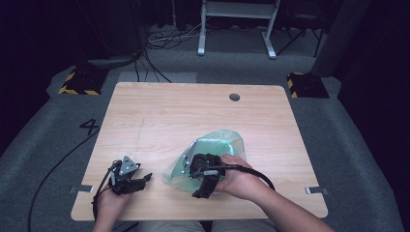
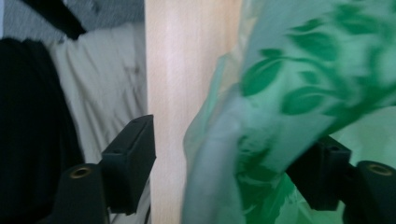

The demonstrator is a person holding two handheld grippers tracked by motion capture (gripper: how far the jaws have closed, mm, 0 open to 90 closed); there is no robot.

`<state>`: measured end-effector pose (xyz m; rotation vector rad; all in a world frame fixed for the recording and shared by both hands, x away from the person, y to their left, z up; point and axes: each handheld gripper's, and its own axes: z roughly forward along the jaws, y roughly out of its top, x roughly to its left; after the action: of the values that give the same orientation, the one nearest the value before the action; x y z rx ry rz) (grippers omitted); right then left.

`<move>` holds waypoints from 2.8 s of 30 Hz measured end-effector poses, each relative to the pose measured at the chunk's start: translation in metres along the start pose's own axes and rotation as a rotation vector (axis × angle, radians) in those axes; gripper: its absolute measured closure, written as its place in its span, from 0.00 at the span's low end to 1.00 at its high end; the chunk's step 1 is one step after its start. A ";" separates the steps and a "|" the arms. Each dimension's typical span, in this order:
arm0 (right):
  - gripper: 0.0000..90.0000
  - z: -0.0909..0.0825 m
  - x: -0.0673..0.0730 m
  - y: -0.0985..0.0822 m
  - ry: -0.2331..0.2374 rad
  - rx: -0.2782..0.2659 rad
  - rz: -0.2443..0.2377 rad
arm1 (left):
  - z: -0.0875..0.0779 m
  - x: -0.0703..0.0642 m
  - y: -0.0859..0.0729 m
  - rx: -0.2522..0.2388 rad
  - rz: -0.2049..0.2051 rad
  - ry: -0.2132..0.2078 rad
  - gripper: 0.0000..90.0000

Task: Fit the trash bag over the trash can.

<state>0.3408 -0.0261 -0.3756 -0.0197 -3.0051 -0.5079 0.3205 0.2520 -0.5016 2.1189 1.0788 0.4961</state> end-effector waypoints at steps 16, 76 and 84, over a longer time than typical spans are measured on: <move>0.27 -0.010 0.004 -0.008 0.043 -0.034 -0.040 | 0.000 0.000 -0.001 -0.001 -0.004 -0.003 0.43; 0.18 -0.125 -0.036 -0.131 -0.378 -0.520 0.367 | 0.000 0.008 -0.003 -0.013 -0.035 -0.011 0.42; 0.18 -0.128 -0.042 -0.165 -0.435 -0.512 0.438 | 0.001 0.010 -0.003 -0.014 -0.040 -0.007 0.42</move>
<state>0.3894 -0.2238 -0.3133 -0.9022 -3.0023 -1.3301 0.3251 0.2610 -0.5039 2.0816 1.1089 0.4759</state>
